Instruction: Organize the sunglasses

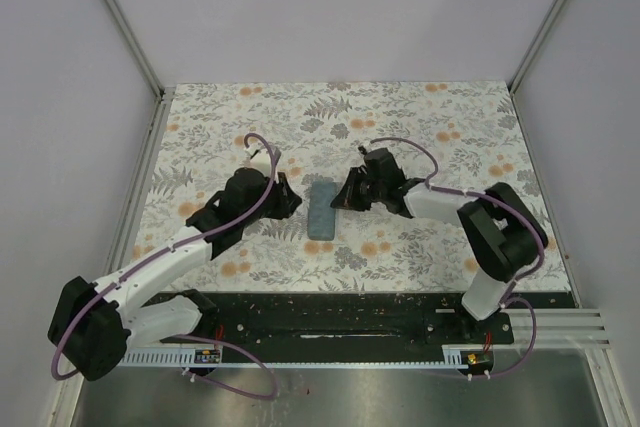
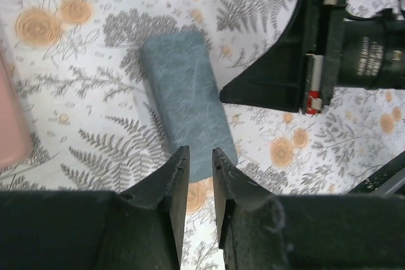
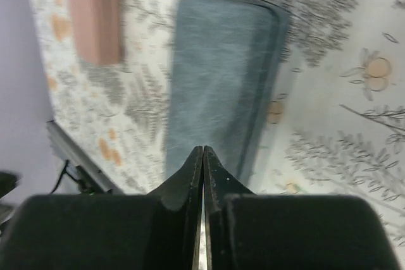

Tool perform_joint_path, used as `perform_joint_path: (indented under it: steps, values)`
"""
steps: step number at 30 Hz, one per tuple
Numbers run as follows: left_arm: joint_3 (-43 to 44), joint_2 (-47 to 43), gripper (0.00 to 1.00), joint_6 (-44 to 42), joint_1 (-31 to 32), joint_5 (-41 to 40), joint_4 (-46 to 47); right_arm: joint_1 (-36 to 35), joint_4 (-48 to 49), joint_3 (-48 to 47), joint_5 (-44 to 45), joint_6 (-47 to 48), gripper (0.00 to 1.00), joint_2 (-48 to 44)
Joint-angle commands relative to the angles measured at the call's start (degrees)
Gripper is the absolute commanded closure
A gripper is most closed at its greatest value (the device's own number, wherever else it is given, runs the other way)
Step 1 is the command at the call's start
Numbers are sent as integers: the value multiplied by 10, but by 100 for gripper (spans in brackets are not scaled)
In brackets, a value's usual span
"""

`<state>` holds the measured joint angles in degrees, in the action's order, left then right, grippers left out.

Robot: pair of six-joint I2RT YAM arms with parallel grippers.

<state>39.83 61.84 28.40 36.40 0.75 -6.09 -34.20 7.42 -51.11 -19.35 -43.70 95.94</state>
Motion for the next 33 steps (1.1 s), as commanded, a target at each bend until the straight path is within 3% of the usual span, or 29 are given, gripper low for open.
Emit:
perform_joint_path:
  steps: [1, 4, 7, 8, 10, 12, 14, 15, 20, 25, 33]
  values:
    - [-37, -33, 75, 7, -4, -28, 16, -3, -33, -26, 21, 19, 95, 85]
    - [-56, -57, 74, 7, -3, -34, 16, -2, -44, -22, 23, 27, 95, 76]
    - [-73, -99, 70, 7, -3, -51, 6, -2, -50, 8, 64, 33, 93, -12]
    - [-77, -115, 68, 7, -3, -58, 2, -1, -59, 15, 83, 40, 79, -44]
    - [-86, -145, 59, 6, -5, -73, -9, -1, -100, 27, 119, 59, 41, -117]
    - [-94, -181, 32, 10, -4, -87, -23, -1, -134, 41, 157, 77, 3, -192]
    - [-101, -221, 6, 15, -3, -102, -44, -1, -170, 54, 206, 95, 0, -277]
    - [-104, -244, 1, 17, -3, -111, -53, -1, -187, 60, 223, 107, 1, -313]
    - [-86, -352, 1, 20, -3, -114, -115, -1, -275, 79, 302, 156, 1, -503]
    - [-56, -388, 1, 0, -3, -93, -154, -1, -346, 83, 346, 159, 1, -640]
    - [-56, -387, 1, -6, -3, -63, -157, -1, -402, 79, 369, 155, 1, -690]
